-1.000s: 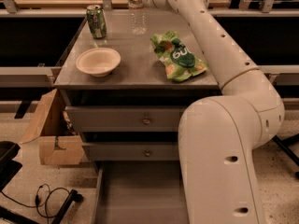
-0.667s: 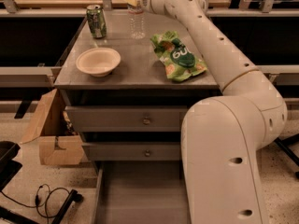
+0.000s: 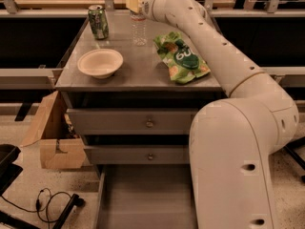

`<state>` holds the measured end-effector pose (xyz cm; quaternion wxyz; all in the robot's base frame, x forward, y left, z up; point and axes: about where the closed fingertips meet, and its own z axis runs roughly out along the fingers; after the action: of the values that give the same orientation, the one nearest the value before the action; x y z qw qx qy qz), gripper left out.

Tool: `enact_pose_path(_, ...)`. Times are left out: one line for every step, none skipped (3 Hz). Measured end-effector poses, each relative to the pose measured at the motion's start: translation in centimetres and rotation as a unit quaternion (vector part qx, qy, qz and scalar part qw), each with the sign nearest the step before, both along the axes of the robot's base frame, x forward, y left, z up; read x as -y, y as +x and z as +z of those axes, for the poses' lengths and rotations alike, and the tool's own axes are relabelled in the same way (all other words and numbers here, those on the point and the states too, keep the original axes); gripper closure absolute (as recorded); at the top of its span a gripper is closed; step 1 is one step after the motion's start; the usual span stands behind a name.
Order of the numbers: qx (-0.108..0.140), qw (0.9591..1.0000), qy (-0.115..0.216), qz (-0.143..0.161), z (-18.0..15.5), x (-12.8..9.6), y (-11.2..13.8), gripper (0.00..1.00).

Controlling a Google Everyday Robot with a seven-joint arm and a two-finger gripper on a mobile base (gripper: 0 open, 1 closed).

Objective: Pick water bottle from bottom drawer and place on counter

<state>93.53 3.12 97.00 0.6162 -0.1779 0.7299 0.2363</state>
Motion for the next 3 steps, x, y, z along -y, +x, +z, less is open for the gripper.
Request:
enact_pose_path(-0.006,1.0000,0.003,-0.005,-0.65,0.09,-0.12,1.00)
enact_pose_path(-0.008,1.0000,0.003,-0.005,-0.80,0.03,-0.14,0.77)
enact_pose_path(-0.008,1.0000,0.003,-0.005,-0.80,0.03,-0.14,0.54)
